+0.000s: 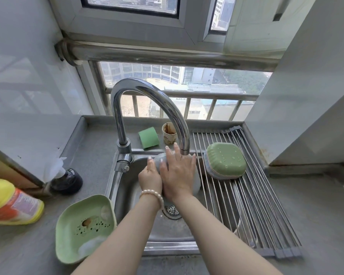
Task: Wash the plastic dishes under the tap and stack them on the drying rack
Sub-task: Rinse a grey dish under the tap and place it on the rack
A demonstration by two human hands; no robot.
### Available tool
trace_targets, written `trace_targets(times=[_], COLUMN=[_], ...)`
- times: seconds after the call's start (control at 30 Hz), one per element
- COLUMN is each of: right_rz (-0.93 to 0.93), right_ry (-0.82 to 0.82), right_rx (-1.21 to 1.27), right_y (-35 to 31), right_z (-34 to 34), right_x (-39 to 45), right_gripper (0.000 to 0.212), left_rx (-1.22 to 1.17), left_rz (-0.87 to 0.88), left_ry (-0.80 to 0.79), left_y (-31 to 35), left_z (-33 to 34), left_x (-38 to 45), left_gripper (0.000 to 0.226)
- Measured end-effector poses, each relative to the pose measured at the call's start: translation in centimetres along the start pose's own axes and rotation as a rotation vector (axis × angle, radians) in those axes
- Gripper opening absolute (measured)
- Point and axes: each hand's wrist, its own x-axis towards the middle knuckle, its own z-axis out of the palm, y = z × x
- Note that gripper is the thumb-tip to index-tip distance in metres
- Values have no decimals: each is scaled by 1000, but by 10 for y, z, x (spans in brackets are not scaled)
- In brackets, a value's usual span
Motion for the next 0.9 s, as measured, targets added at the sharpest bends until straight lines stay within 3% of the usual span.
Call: trace_targets(times=[0.13, 0.23, 0.3, 0.37, 0.5, 0.63, 0.73, 0.9], right_rz=[-325, -496, -472, -271, 384, 789, 975, 1082], right_ry=[-114, -176, -211, -231, -133, -156, -80, 108], right_rx=[-179, -257, -275, -200, 355, 886, 1158, 1160], right_y=[21, 47, 55, 55, 58, 64, 72, 72], right_z=[7, 5, -6, -15, -26, -29, -24, -22], right_x=[-19, -20, -16, -11, 12, 17, 16, 14], right_gripper=[56, 61, 68, 72, 52, 34, 25, 32], left_rx=[-90, -44, -3, -4, -8, 190, 564, 1110], left_rz=[-226, -254, -270, -285, -347, -311, -73, 505], left_ry=[6, -34, -65, -128, -227, -233, -236, -284], left_y=[-11, -11, -6, -3, 5, 7, 10, -12], left_z=[-5, -6, -6, -3, 1, 6, 15, 23], left_x=[13, 15, 16, 19, 17, 26, 23, -12], left_gripper=[44, 48, 48, 43, 28, 53, 60, 62])
